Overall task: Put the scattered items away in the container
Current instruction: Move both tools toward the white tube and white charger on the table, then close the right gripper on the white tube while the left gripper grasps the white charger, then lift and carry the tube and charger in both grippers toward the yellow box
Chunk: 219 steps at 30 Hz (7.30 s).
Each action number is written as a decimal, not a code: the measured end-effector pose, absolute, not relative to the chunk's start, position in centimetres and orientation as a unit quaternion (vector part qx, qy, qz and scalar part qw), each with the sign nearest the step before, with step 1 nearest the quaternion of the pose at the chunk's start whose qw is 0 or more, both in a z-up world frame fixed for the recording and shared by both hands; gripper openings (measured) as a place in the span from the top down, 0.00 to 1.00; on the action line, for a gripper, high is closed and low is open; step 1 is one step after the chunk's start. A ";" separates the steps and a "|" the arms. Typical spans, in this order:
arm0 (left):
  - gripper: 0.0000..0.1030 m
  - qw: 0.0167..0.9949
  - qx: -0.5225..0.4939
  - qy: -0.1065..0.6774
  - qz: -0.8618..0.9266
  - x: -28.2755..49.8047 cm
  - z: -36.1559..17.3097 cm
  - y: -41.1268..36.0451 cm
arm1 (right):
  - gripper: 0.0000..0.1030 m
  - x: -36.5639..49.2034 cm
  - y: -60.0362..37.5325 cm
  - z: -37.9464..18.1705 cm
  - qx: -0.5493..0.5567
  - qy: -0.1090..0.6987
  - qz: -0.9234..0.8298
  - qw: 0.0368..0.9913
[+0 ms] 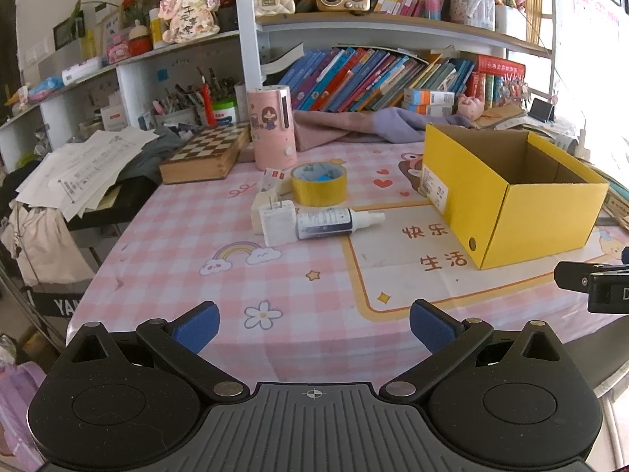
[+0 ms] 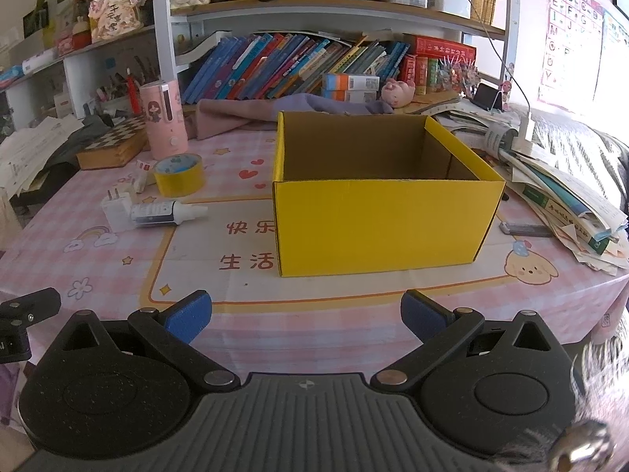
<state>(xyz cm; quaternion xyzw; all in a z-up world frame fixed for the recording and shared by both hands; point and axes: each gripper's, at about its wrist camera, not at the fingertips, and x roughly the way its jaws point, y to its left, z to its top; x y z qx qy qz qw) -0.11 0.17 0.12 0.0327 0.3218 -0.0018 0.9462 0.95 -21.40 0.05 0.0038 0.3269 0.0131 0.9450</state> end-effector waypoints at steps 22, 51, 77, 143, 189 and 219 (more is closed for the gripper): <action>0.00 0.942 0.031 0.334 -0.013 1.3 -0.5 1.6 | 0.00 2.3 -19.0 0.1 -0.001 0.328 0.060 0.943; 0.00 0.943 -0.003 0.333 0.028 1.7 -0.8 7.0 | 0.00 5.1 -12.5 0.1 -0.051 0.325 0.136 0.935; 0.00 0.933 -0.011 0.358 0.024 11.0 -2.4 8.6 | 0.09 16.7 -9.3 -1.6 -0.067 0.352 0.178 0.917; 0.57 0.907 -0.044 0.417 0.021 21.1 -5.6 8.0 | 0.69 28.3 -5.6 -7.4 -0.166 0.462 0.282 0.824; 0.57 0.950 -0.052 0.305 -0.039 7.0 2.2 8.3 | 0.70 14.6 -8.9 2.4 -0.060 0.348 0.238 0.905; 0.57 0.936 -0.032 0.309 -0.166 -1.3 1.9 2.7 | 0.70 -0.1 -15.6 1.5 -0.013 0.370 0.128 0.920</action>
